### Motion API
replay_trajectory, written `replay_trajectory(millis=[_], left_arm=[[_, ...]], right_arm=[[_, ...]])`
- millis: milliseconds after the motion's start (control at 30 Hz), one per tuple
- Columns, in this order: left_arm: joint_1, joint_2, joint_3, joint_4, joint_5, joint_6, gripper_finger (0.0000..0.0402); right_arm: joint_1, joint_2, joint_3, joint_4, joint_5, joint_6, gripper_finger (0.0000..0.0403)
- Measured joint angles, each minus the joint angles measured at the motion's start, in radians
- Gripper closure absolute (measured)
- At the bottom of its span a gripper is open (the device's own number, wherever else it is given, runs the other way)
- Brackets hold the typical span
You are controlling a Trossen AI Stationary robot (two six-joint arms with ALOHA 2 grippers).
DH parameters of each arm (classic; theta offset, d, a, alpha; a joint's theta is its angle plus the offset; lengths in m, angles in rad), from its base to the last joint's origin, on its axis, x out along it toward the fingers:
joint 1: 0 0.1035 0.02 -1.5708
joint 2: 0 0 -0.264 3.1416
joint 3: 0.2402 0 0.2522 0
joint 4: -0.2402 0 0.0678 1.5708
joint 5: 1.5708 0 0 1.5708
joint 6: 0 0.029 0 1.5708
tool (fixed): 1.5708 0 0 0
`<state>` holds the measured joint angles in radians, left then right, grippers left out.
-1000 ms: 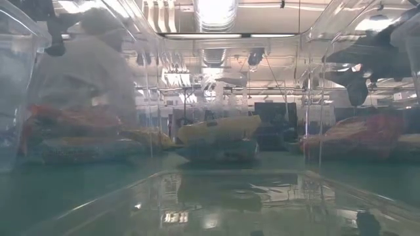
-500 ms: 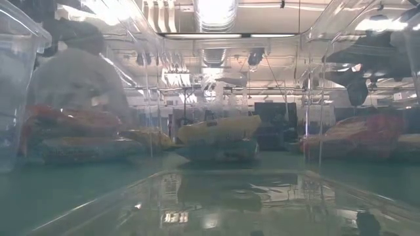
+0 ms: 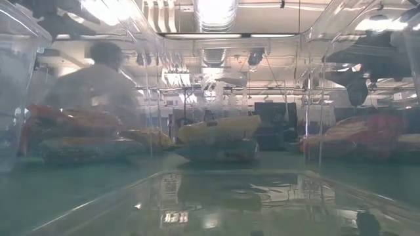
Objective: Sort Maruchan noodles
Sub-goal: Put the orange noodle pack into the left transparent bin
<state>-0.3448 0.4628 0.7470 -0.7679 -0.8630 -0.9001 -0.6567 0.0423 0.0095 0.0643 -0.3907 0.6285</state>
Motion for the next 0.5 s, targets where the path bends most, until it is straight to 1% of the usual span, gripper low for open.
replay_trajectory(millis=[267,500], left_arm=[[0.091,0.116,0.073,-0.135,0.148,0.006,0.0274],[0.210,0.185,0.103,-0.149,0.279,0.116,0.0274]], right_arm=[[0.000,0.000,0.000,0.000,0.000,0.000,0.0225],[0.000,0.000,0.000,0.000,0.000,0.000,0.0225]])
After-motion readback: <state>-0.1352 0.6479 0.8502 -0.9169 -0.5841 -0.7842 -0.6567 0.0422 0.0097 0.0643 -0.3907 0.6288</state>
